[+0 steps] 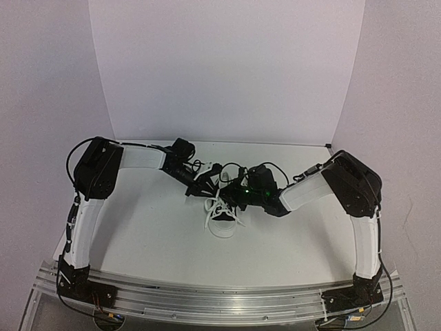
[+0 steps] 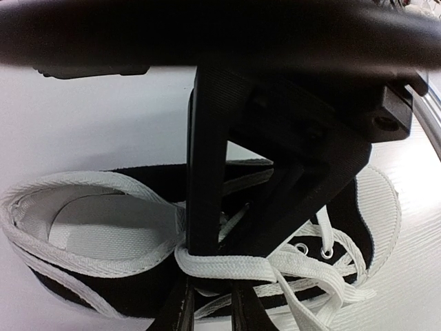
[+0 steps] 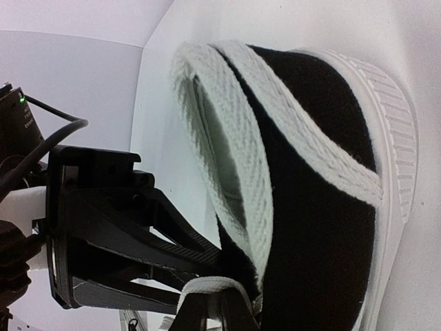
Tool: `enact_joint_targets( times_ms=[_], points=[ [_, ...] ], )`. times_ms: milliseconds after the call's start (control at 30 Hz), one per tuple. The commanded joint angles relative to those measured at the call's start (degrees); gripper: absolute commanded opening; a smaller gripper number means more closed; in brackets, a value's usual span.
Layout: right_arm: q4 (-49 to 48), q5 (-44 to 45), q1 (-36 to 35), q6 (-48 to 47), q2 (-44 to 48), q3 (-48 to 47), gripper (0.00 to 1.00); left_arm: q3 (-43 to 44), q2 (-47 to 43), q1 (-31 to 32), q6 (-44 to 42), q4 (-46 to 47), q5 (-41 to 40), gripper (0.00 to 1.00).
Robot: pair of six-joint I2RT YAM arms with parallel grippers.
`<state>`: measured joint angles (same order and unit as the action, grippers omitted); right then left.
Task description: Tie the shoes
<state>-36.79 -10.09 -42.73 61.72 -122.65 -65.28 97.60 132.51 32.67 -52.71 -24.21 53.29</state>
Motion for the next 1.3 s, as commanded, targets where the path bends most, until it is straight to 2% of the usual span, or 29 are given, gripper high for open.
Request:
enact_joint_targets(
  times_ms=[0, 233, 333, 533, 767, 1033, 1267],
  points=[
    [-2.41, -0.97, -0.41, -0.39, -0.01, -1.67, 0.13, 2.21, -0.38, 1.91, -0.40, -1.89, 2.97, 0.00],
    [-2.23, -0.03, -0.42, 0.37, 3.39, 0.57, 0.22, 2.38, -1.50, 1.83, 2.63, -0.79, 1.42, 0.00],
    [-1.69, 0.86, -0.43, 0.11, 6.27, 2.78, 0.23, 1.50, -2.66, 1.79, 4.92, 0.91, -0.51, 0.00],
    [-0.95, 0.45, -0.43, 0.71, 6.40, 4.06, 0.28, 0.75, -3.39, 1.79, 7.36, 2.13, 0.70, 0.00],
    [0.36, 2.10, -0.34, -0.54, 8.58, 5.33, 0.33, 0.99, -4.64, 1.75, 7.59, 1.42, -2.37, 0.00],
    [4.18, 2.76, -0.42, -2.21, 10.29, 5.10, 0.36, -0.08, -6.83, 1.47, 10.44, 3.05, -6.92, 0.00],
    [11.58, 3.85, -0.44, -5.55, 13.86, 5.07, 0.38, -0.70, -7.18, 1.36, 11.58, 2.84, -7.35, 0.00]
  ],
)
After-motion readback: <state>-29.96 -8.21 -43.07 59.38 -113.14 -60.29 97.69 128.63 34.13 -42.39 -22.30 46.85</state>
